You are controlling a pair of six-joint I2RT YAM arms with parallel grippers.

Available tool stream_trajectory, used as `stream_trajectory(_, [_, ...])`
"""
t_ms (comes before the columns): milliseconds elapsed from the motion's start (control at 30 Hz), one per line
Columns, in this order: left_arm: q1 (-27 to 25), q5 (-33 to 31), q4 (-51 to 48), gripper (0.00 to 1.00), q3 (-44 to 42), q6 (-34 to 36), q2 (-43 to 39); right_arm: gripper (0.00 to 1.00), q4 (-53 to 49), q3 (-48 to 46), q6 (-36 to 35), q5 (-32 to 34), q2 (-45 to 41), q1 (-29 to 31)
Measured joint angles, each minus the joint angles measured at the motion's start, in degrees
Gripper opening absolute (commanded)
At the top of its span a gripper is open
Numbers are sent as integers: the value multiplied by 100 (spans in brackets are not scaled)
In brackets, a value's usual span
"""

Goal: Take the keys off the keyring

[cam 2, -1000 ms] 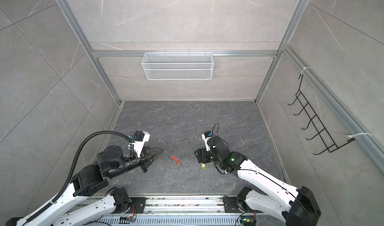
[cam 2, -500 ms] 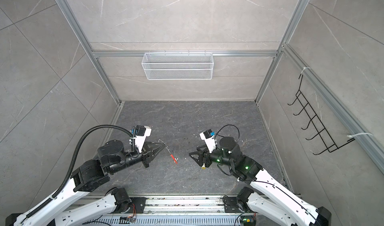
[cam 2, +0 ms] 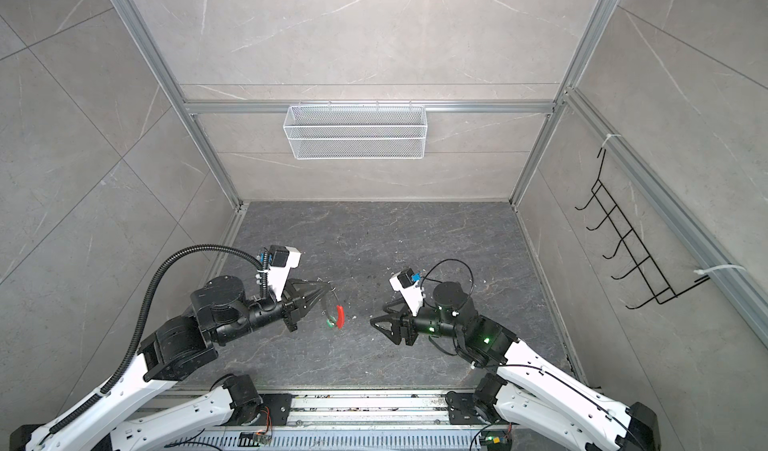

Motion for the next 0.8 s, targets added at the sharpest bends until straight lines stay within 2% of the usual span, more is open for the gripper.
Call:
stream_trajectory(267, [0,-39,22,0,-2,-133,151,67,103,511,-295,459,339,839])
stream_trajectory(567, [0,-24,59,0,-2,-216,203,65,225,1040,-450,1045,1209,1119])
stream_trajectory(633, [0,-15,92,0,-2,-223,227,60,232,1156,-452,1172,1364,1123])
stream_trajectory(700, [0,-9,105,0,-7,-232,249,51,245,1200,-448,1268,1447,1123])
stream_trajectory(800, [0,-4,109,0,-33,-243,247,29,245,1215,-422,1379,1521,1123])
